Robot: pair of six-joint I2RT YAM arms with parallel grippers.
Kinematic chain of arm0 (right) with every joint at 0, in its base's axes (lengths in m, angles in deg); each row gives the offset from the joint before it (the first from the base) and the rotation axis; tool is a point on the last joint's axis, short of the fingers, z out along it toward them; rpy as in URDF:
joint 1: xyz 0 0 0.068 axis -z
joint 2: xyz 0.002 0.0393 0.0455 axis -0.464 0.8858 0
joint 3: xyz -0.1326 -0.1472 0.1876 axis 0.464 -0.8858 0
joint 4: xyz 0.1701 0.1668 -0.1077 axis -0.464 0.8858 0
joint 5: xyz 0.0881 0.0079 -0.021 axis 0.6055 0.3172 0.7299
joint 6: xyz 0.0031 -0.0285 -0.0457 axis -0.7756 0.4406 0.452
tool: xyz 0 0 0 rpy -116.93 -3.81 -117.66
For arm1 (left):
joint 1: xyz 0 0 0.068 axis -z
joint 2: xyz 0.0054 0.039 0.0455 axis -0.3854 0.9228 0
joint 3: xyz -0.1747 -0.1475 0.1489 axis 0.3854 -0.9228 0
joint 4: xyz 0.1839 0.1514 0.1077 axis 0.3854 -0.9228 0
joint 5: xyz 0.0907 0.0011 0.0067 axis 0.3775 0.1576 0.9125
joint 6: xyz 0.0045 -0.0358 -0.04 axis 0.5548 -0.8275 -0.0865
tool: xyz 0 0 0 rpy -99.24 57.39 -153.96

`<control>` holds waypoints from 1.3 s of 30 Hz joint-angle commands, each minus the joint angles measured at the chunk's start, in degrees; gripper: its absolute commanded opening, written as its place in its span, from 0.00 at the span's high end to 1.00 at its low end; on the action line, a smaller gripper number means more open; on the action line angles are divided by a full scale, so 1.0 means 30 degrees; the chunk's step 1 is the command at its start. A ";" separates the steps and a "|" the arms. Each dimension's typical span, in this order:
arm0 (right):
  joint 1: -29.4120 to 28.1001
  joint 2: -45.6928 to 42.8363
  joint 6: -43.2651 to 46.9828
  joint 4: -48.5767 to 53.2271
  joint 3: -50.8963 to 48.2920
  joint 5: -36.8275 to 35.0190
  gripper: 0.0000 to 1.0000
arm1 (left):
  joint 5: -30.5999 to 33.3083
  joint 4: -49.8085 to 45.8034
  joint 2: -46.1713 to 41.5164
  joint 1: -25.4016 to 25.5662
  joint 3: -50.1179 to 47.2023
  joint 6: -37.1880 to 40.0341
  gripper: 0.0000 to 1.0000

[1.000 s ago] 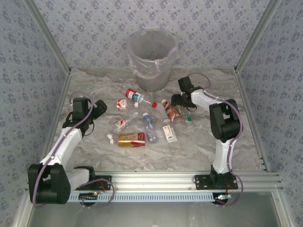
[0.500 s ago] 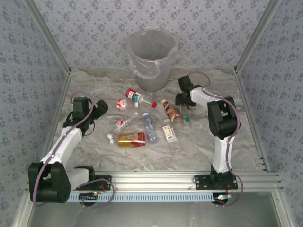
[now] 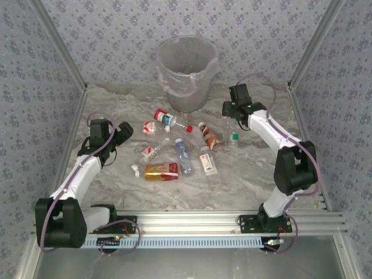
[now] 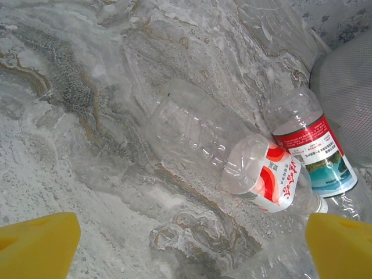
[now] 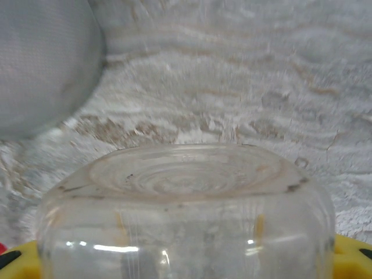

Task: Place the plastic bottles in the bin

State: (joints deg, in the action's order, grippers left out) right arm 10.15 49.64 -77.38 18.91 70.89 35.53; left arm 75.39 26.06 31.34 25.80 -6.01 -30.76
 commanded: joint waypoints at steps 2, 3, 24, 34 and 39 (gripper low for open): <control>0.0176 -0.1080 -0.0855 -0.0424 0.1217 0.0808 0.46 | -0.0433 0.0595 0.0369 0.0048 0.0454 -0.0436 0.00; 0.0177 -0.1212 -0.1047 -0.0587 0.1637 0.1265 0.46 | -0.0433 0.0573 0.0412 0.0039 0.0490 -0.0481 0.01; -0.1217 0.3511 -0.3239 -1.3969 1.0255 0.6071 0.44 | -0.1621 0.0838 0.0501 0.0060 0.0140 -0.1240 0.00; -0.1865 0.8712 0.0123 -1.4630 1.6578 0.4333 0.40 | -0.1622 0.0654 0.0581 0.0043 0.0096 -0.1033 0.00; -0.1829 1.0656 0.2399 -1.2879 1.8377 0.4123 0.37 | -0.1635 0.0690 0.0769 0.0061 0.0098 -0.1019 0.00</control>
State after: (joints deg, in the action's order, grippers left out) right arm 4.77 78.99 -76.53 -21.94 122.32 49.43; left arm 71.30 28.16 33.11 25.80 -6.01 -34.13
